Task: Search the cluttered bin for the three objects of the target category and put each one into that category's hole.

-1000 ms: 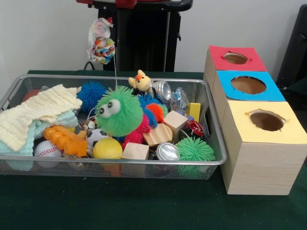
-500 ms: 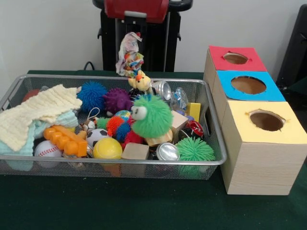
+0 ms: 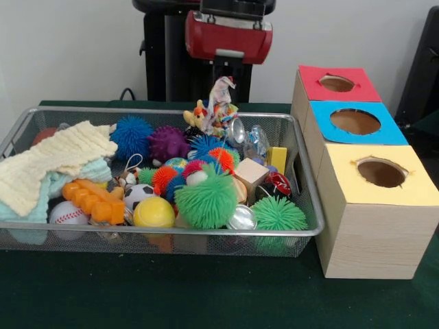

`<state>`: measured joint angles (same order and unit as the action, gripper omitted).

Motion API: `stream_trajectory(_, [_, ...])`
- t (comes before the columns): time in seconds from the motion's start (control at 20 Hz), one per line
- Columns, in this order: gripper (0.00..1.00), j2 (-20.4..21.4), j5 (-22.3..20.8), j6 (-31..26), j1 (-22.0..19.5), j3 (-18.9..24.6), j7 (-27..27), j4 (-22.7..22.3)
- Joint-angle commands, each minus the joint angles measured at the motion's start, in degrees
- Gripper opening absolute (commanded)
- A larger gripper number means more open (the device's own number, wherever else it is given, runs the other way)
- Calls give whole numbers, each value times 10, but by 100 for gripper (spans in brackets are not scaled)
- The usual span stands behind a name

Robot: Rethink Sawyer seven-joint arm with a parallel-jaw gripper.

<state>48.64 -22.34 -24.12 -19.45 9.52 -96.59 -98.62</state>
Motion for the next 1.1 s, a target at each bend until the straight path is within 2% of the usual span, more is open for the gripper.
stream_trajectory(0.05, [0,-66,-10,55,33,-53,-135,-7])
stream_trajectory(0.3, [0,-102,7,65,74,-90,-151,18])
stream_trajectory(0.7, [0,-143,61,77,117,-108,-170,59])
stream_trajectory(1.1, [0,-127,127,1,146,-113,-149,100])
